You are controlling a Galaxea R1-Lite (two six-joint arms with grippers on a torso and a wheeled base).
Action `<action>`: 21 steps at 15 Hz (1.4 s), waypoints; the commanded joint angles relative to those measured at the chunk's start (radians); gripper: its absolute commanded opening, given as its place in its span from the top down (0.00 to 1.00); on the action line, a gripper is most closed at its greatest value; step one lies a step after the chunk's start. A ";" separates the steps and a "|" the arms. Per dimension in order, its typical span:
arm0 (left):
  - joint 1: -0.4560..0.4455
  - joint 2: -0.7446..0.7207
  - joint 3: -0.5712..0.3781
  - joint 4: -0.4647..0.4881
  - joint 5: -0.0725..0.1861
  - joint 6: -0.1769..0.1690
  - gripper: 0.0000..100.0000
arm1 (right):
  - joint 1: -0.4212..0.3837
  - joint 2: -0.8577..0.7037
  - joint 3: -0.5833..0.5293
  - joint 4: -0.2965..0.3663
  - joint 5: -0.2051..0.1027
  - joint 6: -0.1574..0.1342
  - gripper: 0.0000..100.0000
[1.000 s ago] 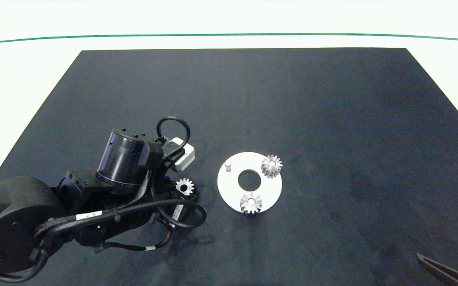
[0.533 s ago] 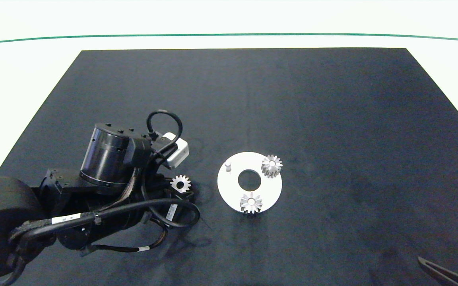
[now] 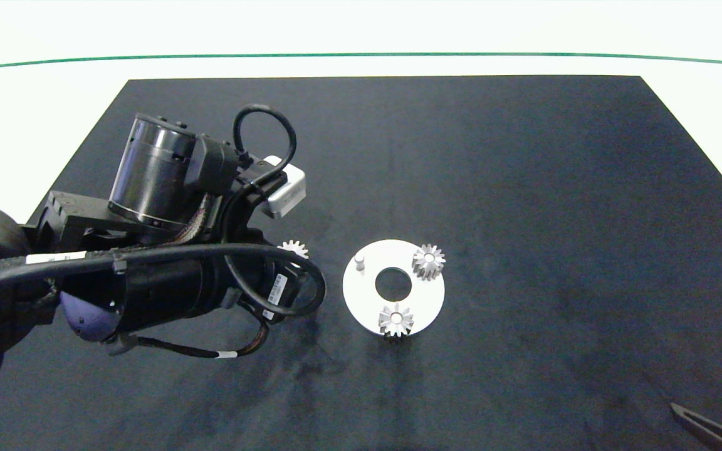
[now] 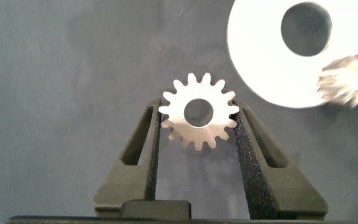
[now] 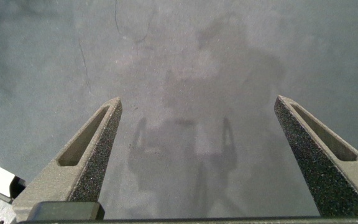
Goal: Install three planetary gears onto the carrier pins
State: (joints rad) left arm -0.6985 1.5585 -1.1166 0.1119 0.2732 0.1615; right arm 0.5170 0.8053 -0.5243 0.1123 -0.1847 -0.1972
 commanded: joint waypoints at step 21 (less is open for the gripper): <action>-0.091 0.232 -0.221 0.005 0.058 0.062 1.00 | 0.001 -0.058 -0.019 0.013 0.004 -0.018 0.00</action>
State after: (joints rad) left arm -0.7894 1.7834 -1.3349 0.1157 0.3285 0.2228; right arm 0.5181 0.7443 -0.5430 0.1245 -0.1802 -0.2134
